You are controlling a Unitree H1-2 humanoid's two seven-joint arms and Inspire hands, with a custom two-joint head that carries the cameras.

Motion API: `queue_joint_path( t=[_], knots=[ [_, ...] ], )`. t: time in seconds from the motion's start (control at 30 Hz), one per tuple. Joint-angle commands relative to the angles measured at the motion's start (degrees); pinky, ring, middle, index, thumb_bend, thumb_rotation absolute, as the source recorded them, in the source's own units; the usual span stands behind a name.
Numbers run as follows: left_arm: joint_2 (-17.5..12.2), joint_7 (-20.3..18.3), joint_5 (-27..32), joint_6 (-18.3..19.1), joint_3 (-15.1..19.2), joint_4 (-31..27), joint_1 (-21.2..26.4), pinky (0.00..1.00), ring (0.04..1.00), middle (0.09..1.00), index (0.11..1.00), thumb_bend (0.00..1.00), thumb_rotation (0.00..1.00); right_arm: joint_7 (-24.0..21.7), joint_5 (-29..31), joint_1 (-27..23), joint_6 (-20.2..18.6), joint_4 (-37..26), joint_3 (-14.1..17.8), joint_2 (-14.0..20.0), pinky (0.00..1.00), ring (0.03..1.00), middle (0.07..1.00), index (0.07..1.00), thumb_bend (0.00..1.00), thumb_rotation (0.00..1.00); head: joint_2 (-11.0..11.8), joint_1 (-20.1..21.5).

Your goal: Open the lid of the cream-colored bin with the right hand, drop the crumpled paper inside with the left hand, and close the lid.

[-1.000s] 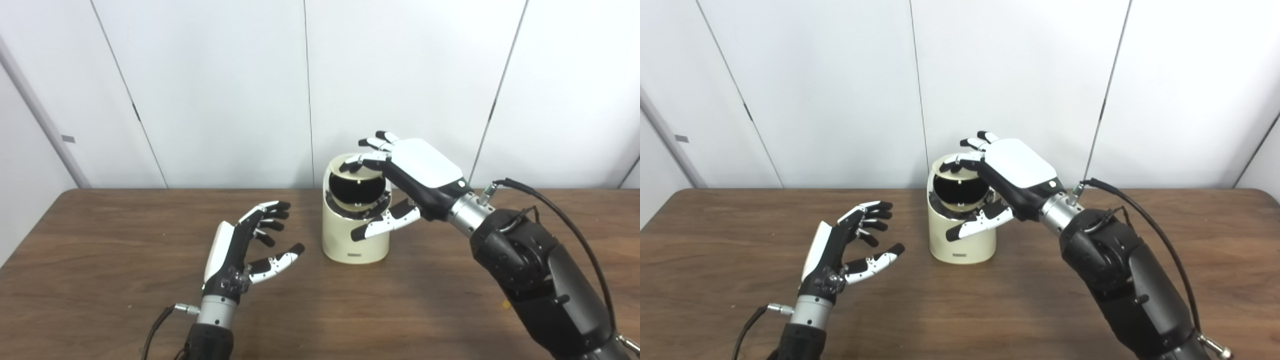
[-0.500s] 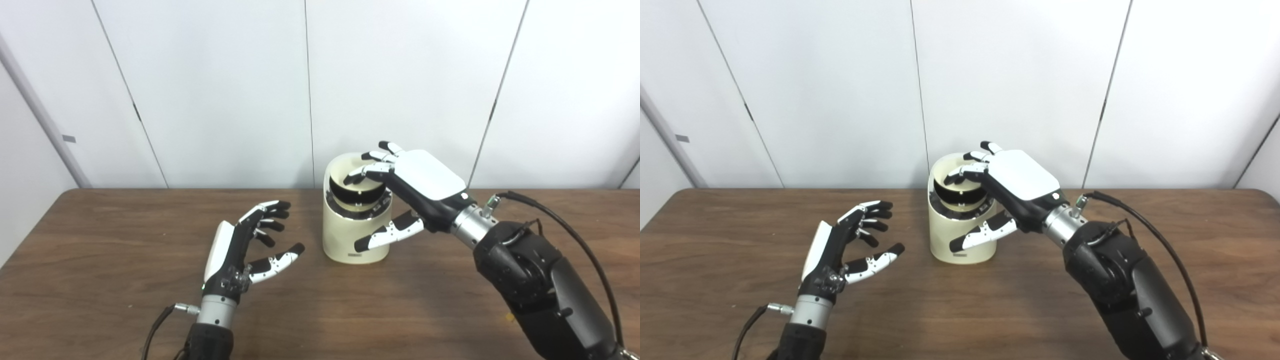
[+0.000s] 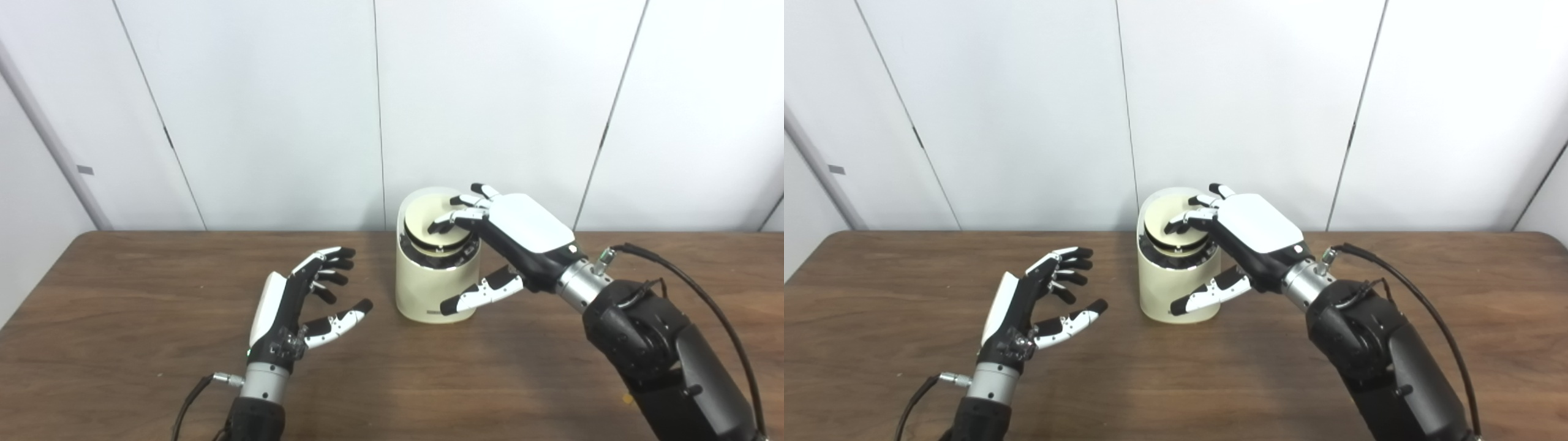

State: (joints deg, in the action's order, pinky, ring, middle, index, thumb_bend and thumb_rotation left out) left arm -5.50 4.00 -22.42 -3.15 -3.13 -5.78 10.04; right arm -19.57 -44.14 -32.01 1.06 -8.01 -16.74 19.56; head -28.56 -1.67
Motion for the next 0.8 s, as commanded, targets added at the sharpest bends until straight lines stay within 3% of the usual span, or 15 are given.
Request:
queue_joint_path(
  t=[0.0, 0.77],
  knots=[
    [-0.1, 0.4, 0.2, -0.7, 0.2, -2.4, 1.0, 0.49, 0.646, 0.719, 0.753, 0.63, 0.10, 0.6, 0.0, -1.6, -0.4, -0.6, 0.9, 0.2, 1.00, 0.912, 0.745, 0.752, 0.75, 0.56, 0.0, 0.0],
    [0.4, -0.1, 0.3, 1.0, -0.3, -4.2, 0.7, 0.49, 0.646, 0.721, 0.750, 0.63, 0.10, -1.9, -0.8, -2.0, 0.6, 0.5, -1.8, 1.9, 0.98, 0.909, 0.745, 0.745, 0.75, 0.58, -2.4, -0.9]
  ],
)
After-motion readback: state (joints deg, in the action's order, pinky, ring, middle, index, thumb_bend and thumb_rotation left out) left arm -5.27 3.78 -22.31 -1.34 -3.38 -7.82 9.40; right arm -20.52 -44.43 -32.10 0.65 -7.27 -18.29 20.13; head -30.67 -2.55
